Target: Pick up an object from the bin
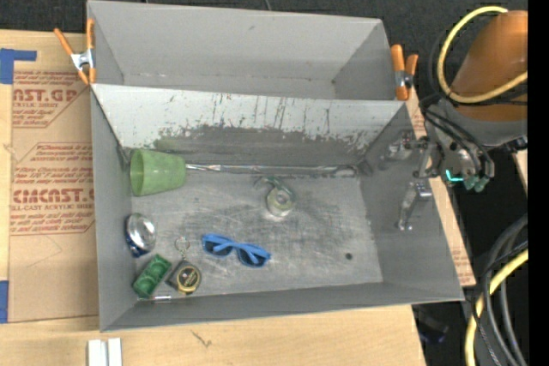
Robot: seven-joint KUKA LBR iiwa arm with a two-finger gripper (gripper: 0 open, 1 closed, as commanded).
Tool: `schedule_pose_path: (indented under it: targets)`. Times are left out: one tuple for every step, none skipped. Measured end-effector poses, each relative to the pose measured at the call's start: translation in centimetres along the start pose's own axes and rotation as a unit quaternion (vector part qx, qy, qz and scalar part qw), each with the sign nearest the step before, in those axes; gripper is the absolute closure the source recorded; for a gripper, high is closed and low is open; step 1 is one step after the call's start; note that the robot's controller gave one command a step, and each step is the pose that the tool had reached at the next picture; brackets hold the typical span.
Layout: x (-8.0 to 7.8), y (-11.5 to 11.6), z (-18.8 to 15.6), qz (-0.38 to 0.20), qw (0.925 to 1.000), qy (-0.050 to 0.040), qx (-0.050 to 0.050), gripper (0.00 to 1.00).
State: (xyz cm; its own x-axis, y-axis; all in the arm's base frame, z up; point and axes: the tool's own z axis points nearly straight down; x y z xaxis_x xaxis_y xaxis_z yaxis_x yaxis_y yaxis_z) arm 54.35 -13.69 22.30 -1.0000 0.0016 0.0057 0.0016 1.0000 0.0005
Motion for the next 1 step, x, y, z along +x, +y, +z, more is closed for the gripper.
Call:
schedule_pose_path:
  targets:
    - [1.68,11.47,4.91,-0.100,0.9949,-0.0018,-0.001,0.00]
